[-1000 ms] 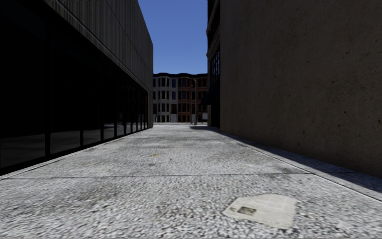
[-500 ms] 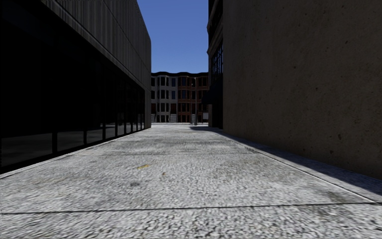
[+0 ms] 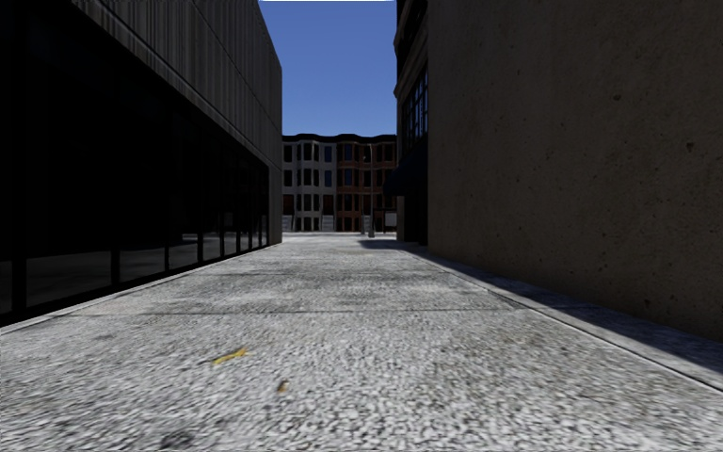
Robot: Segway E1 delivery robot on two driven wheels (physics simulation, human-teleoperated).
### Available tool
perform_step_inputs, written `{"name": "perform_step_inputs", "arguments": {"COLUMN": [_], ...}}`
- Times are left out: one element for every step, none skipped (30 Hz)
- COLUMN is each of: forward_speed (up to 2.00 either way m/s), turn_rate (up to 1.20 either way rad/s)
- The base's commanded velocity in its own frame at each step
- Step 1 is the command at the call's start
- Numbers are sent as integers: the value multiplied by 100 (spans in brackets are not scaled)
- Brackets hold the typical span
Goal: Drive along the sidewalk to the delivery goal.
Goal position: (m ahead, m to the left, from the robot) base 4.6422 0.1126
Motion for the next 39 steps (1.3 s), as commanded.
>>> {"name": "perform_step_inputs", "arguments": {"forward_speed": [200,200,200,200,200,200,200,200,200,200,200,200,200,200,200,200,200,200,200,200,200,200,200,200,200,200,200,200,200,200,200,200,200,200,200,200,200,200,200], "turn_rate": [0,0,0,0,0,0,0,0,0,0,0,0,0,0,0,0,0,0,0,0,0,0,0,0,0,0,0,0,0,0,0,0,0,0,0,0,0,0,0]}}
